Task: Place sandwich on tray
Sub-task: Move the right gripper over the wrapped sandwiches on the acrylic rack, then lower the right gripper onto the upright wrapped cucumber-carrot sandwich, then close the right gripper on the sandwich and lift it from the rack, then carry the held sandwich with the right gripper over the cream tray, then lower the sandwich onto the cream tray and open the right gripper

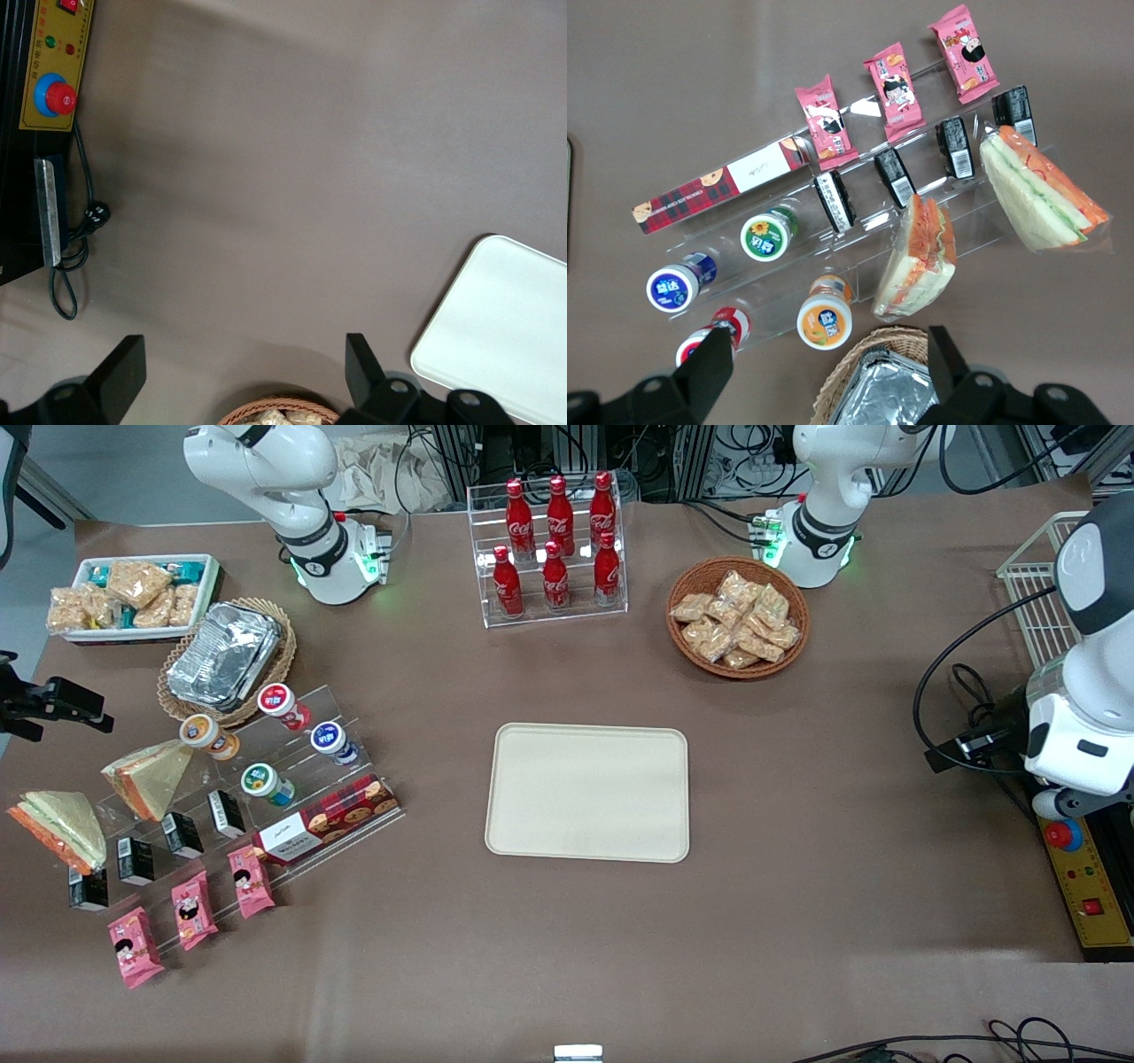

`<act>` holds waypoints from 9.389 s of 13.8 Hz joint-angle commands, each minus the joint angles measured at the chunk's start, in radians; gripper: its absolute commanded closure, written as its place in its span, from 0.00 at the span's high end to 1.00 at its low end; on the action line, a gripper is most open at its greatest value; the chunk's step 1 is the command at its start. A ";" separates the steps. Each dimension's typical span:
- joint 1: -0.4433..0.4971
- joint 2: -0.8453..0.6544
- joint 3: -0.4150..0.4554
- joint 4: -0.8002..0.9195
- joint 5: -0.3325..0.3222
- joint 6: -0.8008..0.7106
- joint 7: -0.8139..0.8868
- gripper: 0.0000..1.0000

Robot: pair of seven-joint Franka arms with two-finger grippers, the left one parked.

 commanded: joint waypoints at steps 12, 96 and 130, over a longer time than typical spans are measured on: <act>-0.213 0.094 -0.039 0.040 0.058 0.130 -0.570 0.98; 0.560 0.204 -0.004 0.161 -0.039 0.015 0.708 0.39; 0.890 0.836 0.000 0.245 -0.037 0.868 -0.435 0.39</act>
